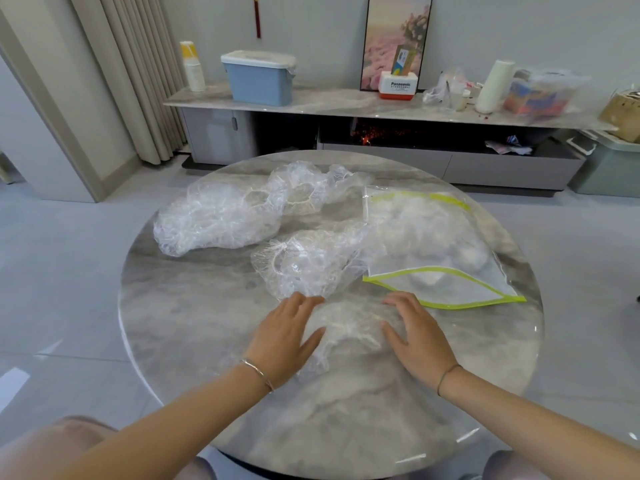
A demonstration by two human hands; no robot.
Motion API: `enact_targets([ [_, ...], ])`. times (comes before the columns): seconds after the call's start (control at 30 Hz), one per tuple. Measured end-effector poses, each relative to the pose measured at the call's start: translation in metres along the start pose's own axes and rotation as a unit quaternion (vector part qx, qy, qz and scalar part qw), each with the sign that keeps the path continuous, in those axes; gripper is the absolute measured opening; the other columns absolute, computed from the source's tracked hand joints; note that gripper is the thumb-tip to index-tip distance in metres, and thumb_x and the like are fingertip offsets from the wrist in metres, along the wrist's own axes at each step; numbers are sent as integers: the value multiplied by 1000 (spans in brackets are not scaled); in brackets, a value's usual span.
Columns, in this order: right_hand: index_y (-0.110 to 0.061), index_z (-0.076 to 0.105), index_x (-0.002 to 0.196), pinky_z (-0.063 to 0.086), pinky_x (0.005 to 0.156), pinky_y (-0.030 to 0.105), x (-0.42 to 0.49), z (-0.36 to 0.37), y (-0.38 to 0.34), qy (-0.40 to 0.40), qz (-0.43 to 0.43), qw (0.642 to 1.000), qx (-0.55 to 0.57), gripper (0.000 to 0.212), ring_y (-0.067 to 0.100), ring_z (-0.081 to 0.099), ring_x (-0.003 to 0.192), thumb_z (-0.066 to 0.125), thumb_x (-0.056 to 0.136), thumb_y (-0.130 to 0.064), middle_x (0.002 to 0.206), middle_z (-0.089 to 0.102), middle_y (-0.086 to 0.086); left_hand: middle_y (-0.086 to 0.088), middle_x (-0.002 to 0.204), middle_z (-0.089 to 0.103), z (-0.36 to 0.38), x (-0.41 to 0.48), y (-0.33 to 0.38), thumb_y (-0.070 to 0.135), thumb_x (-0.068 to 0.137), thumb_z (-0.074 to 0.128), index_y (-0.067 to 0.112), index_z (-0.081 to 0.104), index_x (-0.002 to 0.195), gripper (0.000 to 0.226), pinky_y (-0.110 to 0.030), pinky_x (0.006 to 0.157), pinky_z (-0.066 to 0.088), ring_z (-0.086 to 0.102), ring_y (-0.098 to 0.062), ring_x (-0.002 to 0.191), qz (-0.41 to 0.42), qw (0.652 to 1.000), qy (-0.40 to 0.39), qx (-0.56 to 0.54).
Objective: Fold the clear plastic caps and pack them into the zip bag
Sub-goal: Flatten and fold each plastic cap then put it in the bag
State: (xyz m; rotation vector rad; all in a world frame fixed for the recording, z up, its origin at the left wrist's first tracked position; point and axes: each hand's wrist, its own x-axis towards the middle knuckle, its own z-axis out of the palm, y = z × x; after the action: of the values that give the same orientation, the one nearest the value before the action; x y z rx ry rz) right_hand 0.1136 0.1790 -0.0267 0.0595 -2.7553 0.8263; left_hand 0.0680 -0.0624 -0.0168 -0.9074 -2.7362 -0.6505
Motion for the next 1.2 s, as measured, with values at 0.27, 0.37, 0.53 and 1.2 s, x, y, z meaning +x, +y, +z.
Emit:
enact_targets([
  [0.27, -29, 23, 148, -11, 114, 28, -6, 25, -7, -184, -61, 970, -148, 103, 5, -3, 144, -26, 69, -73, 157, 4, -12, 11, 151, -7, 44, 5, -5, 68, 78, -20, 24, -6, 145, 82, -30, 118, -2, -8, -12, 141, 82, 976, -195, 49],
  [0.37, -33, 7, 150, -15, 111, 27, -3, 27, -3, -233, -43, 955, -177, 111, 7, -6, 145, -37, 56, -74, 158, -4, -13, 10, 146, -22, 48, 7, -6, 73, 63, -28, 23, -21, 138, 91, -22, 109, -17, -23, -9, 136, 70, 972, -216, 53],
  [0.53, -33, -3, 149, -15, 112, 28, -5, 30, 2, -245, -59, 951, -179, 107, 1, -15, 140, -35, 56, -75, 157, -8, -14, 5, 152, -4, 59, 7, -8, 72, 78, -15, 20, -2, 146, 87, -40, 118, 4, 4, -22, 145, 70, 975, -207, 47],
  [1.2, -25, 71, 90, 42, 92, 28, -10, 26, 1, -65, -315, 939, -119, 37, 7, 63, 90, 35, 100, -31, 93, 69, -13, 3, 114, 48, -11, 14, 2, 23, 75, 54, 20, 33, 145, 72, -15, 90, 35, 47, -13, 101, -55, 917, -368, -147],
])
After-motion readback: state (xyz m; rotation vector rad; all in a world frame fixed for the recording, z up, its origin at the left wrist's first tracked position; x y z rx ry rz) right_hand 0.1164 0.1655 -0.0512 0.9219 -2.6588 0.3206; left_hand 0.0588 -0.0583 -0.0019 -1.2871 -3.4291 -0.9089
